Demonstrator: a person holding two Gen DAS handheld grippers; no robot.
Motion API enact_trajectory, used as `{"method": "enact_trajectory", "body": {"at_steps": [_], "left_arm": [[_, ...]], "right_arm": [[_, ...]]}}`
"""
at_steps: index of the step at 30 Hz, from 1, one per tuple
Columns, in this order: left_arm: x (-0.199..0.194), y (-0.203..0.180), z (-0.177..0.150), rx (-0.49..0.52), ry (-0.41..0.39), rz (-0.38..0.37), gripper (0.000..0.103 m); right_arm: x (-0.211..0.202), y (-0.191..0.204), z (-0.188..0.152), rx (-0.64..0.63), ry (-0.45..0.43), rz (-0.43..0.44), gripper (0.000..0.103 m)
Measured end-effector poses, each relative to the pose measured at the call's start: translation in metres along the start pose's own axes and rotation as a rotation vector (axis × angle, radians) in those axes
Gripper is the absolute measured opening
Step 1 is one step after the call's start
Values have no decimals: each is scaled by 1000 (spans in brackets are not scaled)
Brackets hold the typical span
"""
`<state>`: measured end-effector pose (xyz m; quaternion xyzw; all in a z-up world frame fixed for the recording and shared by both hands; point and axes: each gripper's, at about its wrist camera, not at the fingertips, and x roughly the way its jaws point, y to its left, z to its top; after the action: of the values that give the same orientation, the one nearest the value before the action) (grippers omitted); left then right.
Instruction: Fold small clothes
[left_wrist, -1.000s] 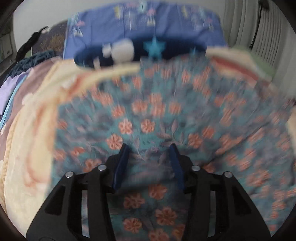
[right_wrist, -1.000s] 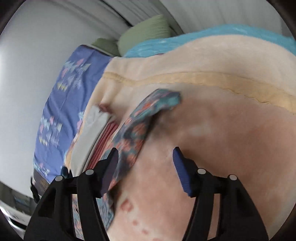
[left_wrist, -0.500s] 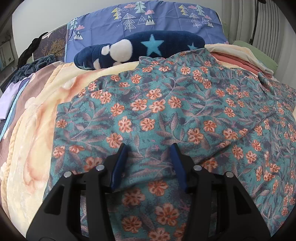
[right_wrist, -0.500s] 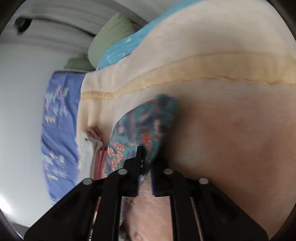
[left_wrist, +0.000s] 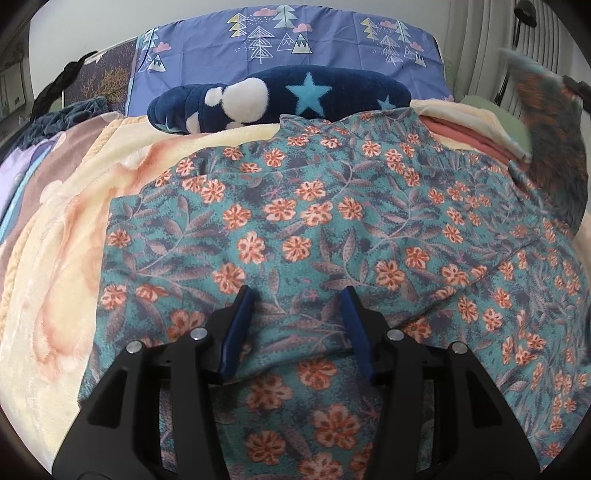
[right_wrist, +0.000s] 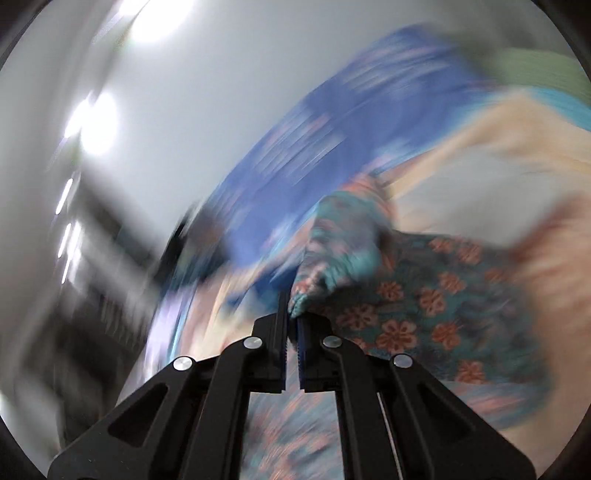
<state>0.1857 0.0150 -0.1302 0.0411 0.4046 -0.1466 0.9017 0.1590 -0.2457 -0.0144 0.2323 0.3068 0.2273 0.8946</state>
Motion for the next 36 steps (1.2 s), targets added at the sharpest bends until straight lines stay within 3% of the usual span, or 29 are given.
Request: {"method": "enact_trajectory", "body": {"at_steps": [3, 6, 11, 13, 15, 21, 23, 24, 25, 27, 31, 34, 36], "left_arm": [[-1, 6, 0, -31, -7, -38, 51], [-6, 16, 0, -87, -24, -119, 55], [-17, 35, 2, -292, -39, -423, 61], [-20, 29, 4, -312, -20, -507, 65], [-23, 17, 6, -288, -5, -534, 68], [4, -15, 16, -256, 114, -447, 66], [8, -22, 22, -256, 119, -426, 42], [10, -26, 25, -262, 128, -452, 16], [10, -27, 29, -269, 132, -469, 9], [1, -33, 42, -247, 88, -440, 7], [-49, -39, 84, -169, -78, -415, 6], [-92, -31, 109, -110, -208, -338, 6], [-109, -14, 116, -102, -251, -283, 6]], "right_arm": [[60, 20, -47, -66, 182, -29, 4], [87, 7, -73, -26, 295, -46, 4], [83, 8, -82, -77, 327, -48, 5], [80, 12, -91, -108, 330, -44, 7], [76, 15, -103, -153, 332, -59, 7], [80, 8, -106, -162, 337, -69, 8], [79, 7, -106, -160, 334, -64, 8], [79, 6, -107, -160, 332, -62, 8], [77, 6, -108, -160, 331, -59, 9], [74, 7, -107, -167, 324, -49, 12], [51, 12, -94, -212, 241, -6, 38], [30, -6, -79, -171, 164, 1, 38], [24, -32, -73, -71, 132, -43, 38]]}}
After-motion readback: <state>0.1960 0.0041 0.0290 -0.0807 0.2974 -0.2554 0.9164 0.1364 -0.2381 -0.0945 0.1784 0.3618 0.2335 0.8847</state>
